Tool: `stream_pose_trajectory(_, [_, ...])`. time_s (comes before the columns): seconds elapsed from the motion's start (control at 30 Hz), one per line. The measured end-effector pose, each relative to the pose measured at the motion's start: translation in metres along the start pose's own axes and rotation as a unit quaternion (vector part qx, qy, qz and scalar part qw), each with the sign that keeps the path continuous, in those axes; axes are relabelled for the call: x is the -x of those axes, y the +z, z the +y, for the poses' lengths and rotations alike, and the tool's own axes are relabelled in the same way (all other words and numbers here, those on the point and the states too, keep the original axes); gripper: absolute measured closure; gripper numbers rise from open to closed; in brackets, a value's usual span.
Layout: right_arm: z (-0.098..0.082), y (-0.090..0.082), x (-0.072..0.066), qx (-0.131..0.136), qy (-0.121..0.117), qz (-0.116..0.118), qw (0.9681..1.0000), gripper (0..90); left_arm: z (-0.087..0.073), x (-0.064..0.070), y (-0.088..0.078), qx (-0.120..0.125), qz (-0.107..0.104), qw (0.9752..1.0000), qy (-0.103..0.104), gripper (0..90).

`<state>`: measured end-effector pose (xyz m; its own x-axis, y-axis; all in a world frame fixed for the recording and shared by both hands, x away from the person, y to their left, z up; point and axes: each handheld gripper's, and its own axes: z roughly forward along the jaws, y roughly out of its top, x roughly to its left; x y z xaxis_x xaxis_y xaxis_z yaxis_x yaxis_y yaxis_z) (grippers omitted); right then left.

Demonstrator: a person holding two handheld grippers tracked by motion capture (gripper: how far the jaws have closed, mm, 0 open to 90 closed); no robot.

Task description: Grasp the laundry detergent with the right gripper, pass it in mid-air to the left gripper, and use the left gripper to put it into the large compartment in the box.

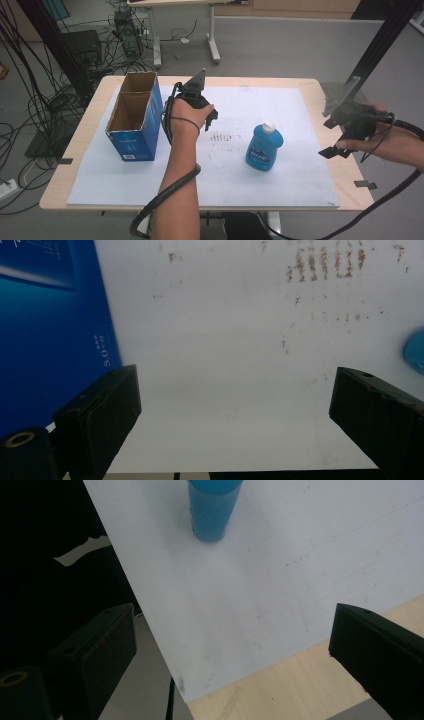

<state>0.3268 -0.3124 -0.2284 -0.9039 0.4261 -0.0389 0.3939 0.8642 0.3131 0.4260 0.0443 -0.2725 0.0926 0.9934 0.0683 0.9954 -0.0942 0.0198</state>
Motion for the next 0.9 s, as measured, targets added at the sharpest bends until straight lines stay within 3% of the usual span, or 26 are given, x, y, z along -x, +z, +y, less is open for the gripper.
stream_pose_trajectory(0.17, [-0.005, 0.011, -0.002, 0.009, 0.011, -0.007, 0.9999, 4.2, 0.0, -0.002, 0.001, -0.003, -0.001, 1.0, 0.001, 6.9])
stream_pose_trajectory(0.47, [-0.014, 0.032, -0.005, 0.038, 0.032, 0.002, 0.9988, 3.9, -0.002, -0.007, 0.001, 0.001, 0.0, 1.0, -0.001, 6.9])
stream_pose_trajectory(0.67, [-0.019, 0.05, -0.01, 0.064, 0.042, 0.002, 0.9971, 4.1, -0.003, -0.009, 0.002, -0.001, 0.002, 1.0, -0.001, 6.9])
stream_pose_trajectory(0.9, [-0.024, 0.079, -0.013, 0.102, 0.063, -0.007, 0.9927, 3.8, -0.004, -0.01, 0.003, -0.002, 0.003, 1.0, -0.004, 6.9])
